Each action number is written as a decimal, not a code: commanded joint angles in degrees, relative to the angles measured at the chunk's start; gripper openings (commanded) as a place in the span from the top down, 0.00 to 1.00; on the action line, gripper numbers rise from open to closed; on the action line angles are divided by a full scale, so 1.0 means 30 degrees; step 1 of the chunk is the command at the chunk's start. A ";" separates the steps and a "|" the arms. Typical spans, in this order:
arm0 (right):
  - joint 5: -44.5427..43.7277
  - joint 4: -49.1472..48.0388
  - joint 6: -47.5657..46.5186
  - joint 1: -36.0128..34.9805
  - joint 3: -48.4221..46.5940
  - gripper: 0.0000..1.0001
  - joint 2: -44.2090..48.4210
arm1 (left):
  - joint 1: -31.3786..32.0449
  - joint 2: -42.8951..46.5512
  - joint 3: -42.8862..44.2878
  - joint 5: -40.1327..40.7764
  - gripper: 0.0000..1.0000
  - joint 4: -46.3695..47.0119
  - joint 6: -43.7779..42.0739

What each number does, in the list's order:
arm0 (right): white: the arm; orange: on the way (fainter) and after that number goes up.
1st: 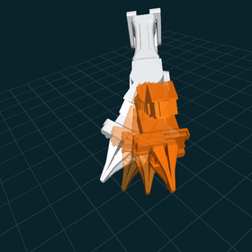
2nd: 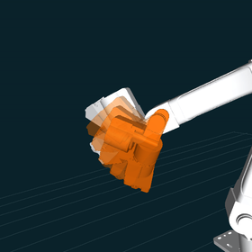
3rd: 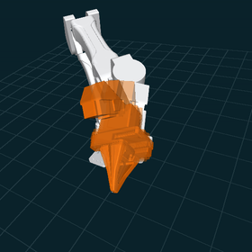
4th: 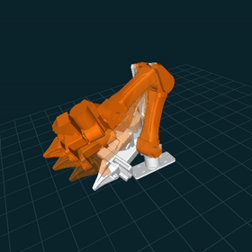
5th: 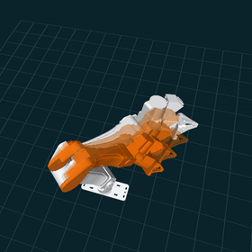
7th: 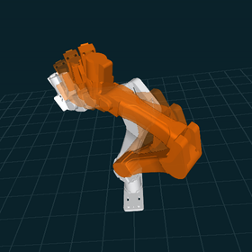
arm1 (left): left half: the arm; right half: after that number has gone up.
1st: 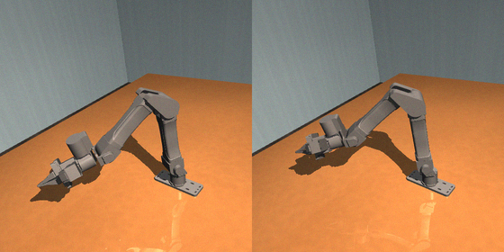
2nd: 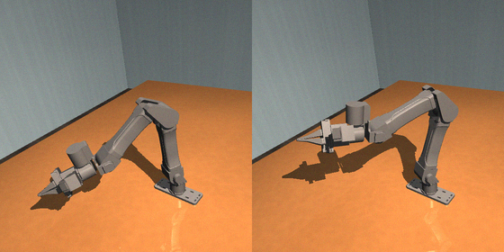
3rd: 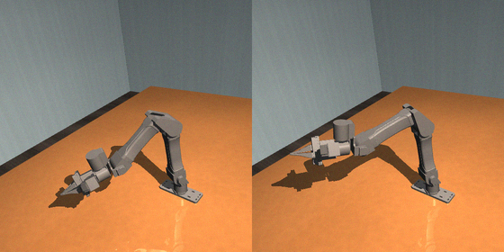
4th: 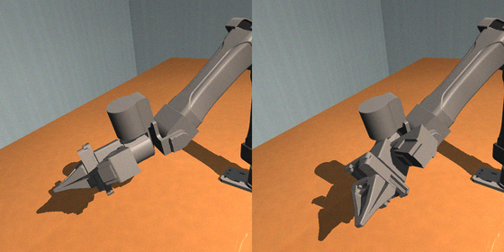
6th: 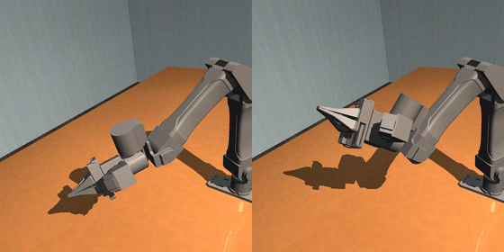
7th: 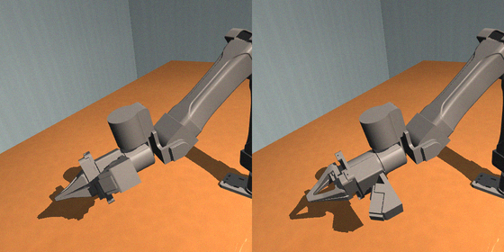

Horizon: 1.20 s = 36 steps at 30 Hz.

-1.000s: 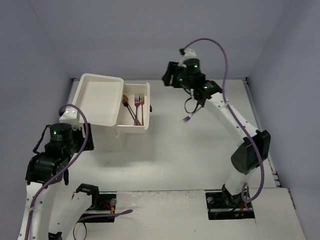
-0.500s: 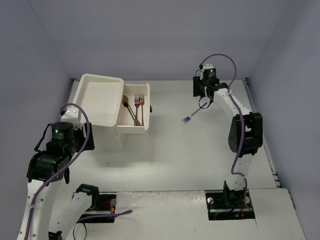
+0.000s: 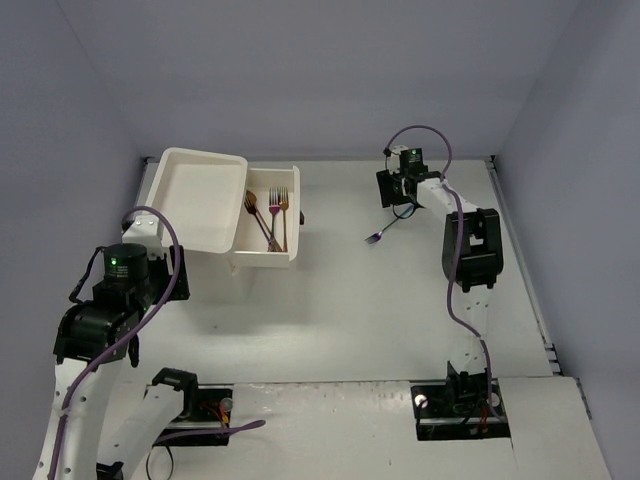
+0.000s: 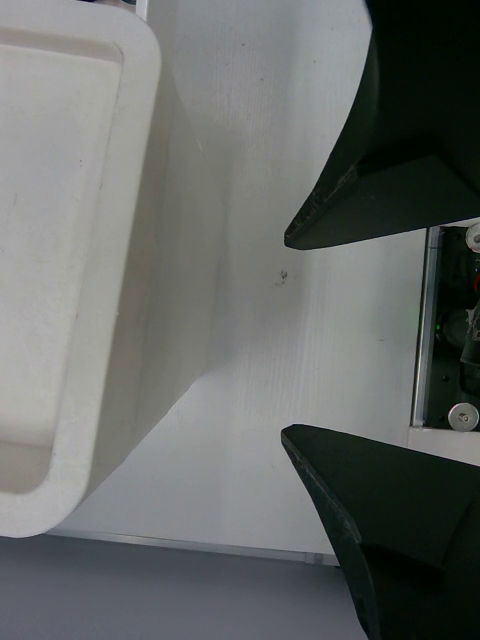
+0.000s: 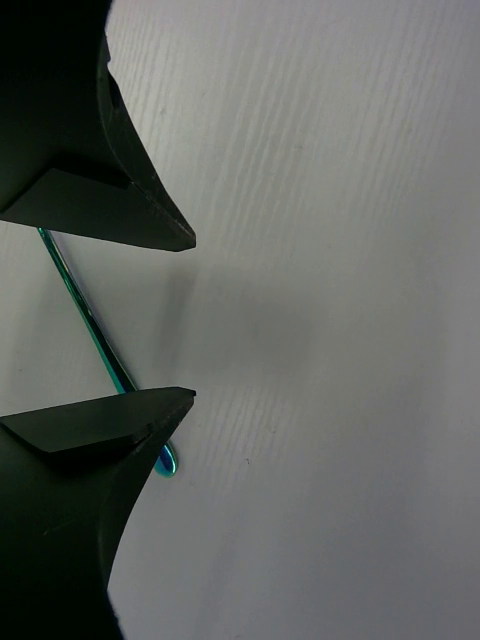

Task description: Sort the eating utensils into containers

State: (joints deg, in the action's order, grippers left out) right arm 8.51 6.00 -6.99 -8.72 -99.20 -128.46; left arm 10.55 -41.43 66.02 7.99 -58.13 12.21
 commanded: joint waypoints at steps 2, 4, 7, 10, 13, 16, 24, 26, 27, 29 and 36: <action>0.0559 -0.0711 -0.0688 0.0493 -0.0426 0.46 0.0077 | 0.0147 -0.0459 0.0775 0.0091 0.32 0.0509 0.0062; 0.0290 -0.0738 -0.0738 0.0509 0.0064 0.46 0.0082 | 0.0147 -0.0459 0.0759 0.0091 0.32 0.0509 0.0062; -0.0124 -0.0711 -0.0300 0.0673 0.0837 0.46 0.0192 | 0.0174 -0.0486 0.0760 0.0064 0.32 0.0509 0.0035; -0.0902 -0.0711 0.0251 0.0888 0.1954 0.46 0.0517 | 0.0177 -0.0459 0.0786 0.0033 0.32 0.0509 0.0061; -0.1218 -0.0682 0.0949 0.1128 0.2836 0.46 0.0788 | 0.0182 -0.0456 0.0758 -0.0029 0.32 0.0509 0.0033; -0.1173 -0.0647 0.1495 0.1226 0.3863 0.46 0.1043 | 0.0252 -0.0377 0.0775 -0.0055 0.32 0.0526 0.0015; -0.1784 -0.0162 0.4448 0.1090 0.7691 0.47 0.4748 | 0.0323 -0.0204 0.0757 -0.0026 0.32 0.0538 0.0032; -0.1827 0.0123 0.5214 0.0971 0.9293 0.47 0.5800 | 0.0294 -0.0213 0.0757 -0.0037 0.32 0.0538 0.0033; -0.1888 0.0238 0.5546 0.0844 0.9904 0.47 0.6342 | 0.0299 -0.0180 0.0757 -0.0066 0.32 0.0543 0.0027; -0.1846 0.0455 0.6142 0.0441 1.1324 0.47 0.7582 | 0.0323 -0.0104 0.0757 -0.0109 0.32 0.0563 0.0003; -0.1280 0.1098 0.8071 -0.1745 1.4197 0.47 1.0242 | 0.0332 -0.0029 0.0757 -0.0015 0.32 0.0547 0.0032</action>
State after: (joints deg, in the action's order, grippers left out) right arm 3.46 5.61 11.64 -9.84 -59.54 -102.35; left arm 11.25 -41.23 66.02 7.75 -58.13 12.19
